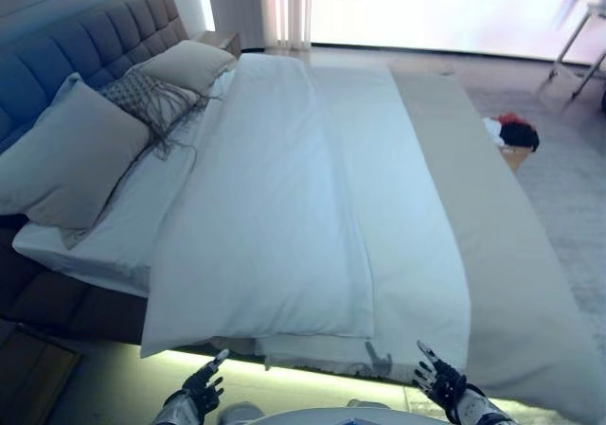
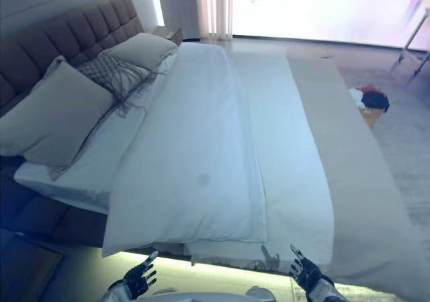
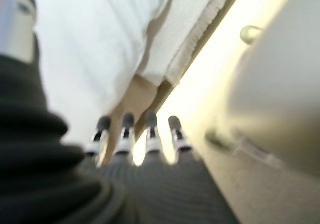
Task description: Make the bed neatly
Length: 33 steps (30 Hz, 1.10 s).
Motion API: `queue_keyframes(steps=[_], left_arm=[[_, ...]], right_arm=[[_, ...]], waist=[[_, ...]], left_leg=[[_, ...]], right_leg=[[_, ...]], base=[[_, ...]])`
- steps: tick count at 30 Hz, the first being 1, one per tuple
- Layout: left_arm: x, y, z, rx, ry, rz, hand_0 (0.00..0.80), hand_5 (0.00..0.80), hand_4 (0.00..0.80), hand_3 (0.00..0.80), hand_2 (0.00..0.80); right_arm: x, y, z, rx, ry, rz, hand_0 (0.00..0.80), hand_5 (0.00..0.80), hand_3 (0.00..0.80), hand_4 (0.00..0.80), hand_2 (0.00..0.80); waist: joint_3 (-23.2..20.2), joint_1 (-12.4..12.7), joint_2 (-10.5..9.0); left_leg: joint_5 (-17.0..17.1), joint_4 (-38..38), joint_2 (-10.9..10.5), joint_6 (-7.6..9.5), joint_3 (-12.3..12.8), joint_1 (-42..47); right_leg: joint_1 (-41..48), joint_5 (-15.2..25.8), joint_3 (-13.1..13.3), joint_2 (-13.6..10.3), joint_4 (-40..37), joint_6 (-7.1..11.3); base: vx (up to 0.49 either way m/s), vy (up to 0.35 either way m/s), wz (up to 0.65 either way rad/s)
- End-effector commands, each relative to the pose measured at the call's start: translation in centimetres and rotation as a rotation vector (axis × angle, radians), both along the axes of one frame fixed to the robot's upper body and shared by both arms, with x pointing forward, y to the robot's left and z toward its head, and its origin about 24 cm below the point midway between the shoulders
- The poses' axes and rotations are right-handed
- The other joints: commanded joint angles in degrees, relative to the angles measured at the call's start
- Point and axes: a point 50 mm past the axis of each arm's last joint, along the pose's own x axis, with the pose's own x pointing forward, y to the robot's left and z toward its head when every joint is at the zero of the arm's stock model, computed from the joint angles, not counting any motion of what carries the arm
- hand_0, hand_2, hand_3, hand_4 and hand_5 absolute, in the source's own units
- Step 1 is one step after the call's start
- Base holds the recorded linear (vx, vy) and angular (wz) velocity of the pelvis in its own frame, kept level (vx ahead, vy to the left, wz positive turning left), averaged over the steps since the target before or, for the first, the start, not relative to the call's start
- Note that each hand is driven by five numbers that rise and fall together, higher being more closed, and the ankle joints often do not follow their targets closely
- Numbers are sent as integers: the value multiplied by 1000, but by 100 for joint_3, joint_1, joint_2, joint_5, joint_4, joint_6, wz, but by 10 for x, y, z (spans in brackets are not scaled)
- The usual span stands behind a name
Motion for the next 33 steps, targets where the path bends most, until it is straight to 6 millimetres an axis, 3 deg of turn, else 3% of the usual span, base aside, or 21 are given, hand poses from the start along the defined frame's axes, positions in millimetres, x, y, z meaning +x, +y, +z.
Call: queue_keyframes(steps=[1,4,6,8,11,16,20,27,33], left_arm=[[38,1,16,-9,-172,49,0,0,0,0,0],[52,0,23,-33,-232,51,0,0,0,0,0],[61,-2,28,-49,-276,36,0,0,0,0,0],[72,-6,34,-77,-319,52,0,0,0,0,0],[96,-18,50,-154,-433,95,0,0,0,0,0],[107,-34,57,-180,-441,99,0,0,0,0,0],[88,-33,38,-154,-278,153,0,0,0,0,0],[13,-12,-3,-31,117,293,0,0,0,0,0],[-2,9,-4,57,176,329,0,0,0,0,0]], right_arm=[[31,12,5,20,-46,29,0,0,0,0,0],[25,11,3,36,-21,11,0,0,0,0,0],[21,13,1,43,-17,-8,0,0,0,0,0],[19,14,0,46,-12,-20,0,0,0,0,0],[36,12,6,24,-63,-48,0,0,0,0,0],[69,15,18,-9,-156,-68,0,0,0,0,0],[69,22,16,16,-167,-94,0,0,0,0,0],[41,36,0,45,-83,-100,0,0,0,0,0],[24,41,-7,79,-49,-97,0,0,0,0,0]], waist=[[337,352,-52],[309,382,4],[398,361,121],[505,294,225],[747,266,314],[853,350,369],[720,398,281],[182,330,-55],[-142,318,-204]], left_leg=[[639,142,-402,-107,-264,-733],[608,-15,-492,88,-246,-693],[581,9,-476,174,-280,-672],[569,22,-483,221,-377,-685],[547,55,-508,218,-330,-937],[671,-247,-489,202,-408,-1133],[803,-771,-434,175,-553,-939],[624,-845,-324,176,-417,-429],[485,-861,-276,157,-337,14]], right_leg=[[607,72,-248,363,-247,-62],[494,-106,-314,358,-24,-68],[142,-226,-413,243,509,-32],[-200,-218,-335,50,791,34],[-406,-16,-288,-101,513,80],[-451,171,-182,13,-15,85],[-319,259,-231,100,-344,124],[16,202,-324,182,-400,86],[414,144,-306,263,-449,63]], base=[[117,112,-85],[91,98,-50],[30,66,-9],[-2,40,-6],[-172,1,4],[-110,-83,5],[17,-113,10],[137,-76,1],[149,-59,4]])
